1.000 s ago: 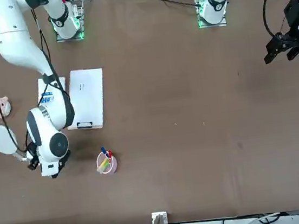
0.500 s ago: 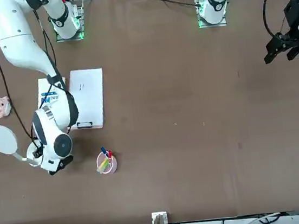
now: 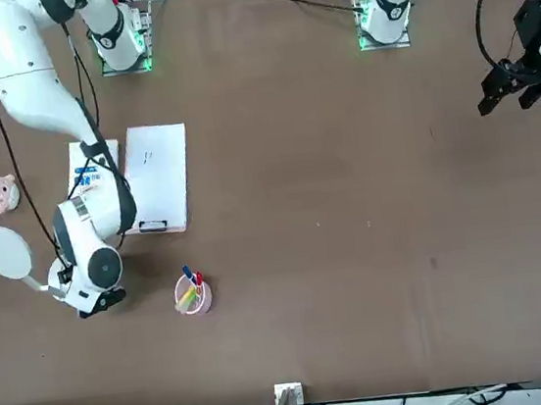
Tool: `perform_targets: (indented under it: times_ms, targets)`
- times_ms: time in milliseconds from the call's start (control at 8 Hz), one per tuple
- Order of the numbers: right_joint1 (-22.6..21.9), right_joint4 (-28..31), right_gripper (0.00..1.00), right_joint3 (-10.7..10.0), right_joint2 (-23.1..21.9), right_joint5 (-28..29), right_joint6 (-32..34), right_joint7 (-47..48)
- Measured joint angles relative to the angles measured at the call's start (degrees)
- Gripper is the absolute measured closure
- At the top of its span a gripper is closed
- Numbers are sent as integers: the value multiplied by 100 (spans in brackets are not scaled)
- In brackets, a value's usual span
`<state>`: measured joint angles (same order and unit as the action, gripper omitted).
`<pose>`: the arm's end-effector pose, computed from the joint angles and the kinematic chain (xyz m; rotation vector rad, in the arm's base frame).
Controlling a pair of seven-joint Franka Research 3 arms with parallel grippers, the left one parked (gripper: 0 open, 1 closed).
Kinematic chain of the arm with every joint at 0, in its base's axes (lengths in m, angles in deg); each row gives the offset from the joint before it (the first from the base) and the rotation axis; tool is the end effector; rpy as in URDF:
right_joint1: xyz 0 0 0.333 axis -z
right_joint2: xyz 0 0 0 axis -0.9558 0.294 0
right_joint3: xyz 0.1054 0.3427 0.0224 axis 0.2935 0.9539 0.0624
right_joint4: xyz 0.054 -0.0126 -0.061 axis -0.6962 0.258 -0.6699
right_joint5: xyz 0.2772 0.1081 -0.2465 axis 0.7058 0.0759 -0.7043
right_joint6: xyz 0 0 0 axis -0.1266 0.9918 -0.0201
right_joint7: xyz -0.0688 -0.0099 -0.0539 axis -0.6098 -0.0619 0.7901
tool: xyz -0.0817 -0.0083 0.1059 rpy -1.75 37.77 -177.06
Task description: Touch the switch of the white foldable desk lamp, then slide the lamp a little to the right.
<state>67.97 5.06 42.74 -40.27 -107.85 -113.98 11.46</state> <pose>0.7164 0.0027 0.2186 2.4596 0.3581 -0.3653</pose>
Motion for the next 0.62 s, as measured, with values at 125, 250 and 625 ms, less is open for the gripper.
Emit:
perform_targets:
  times_ms: [125, 250, 625]
  targets:
    - [80, 4, 0, 0, 24, 50, -67, 9]
    - [106, 4, 0, 0, 42, 224, -88, 45]
    - [64, 5, 0, 20, 78, 483, -89, 125]
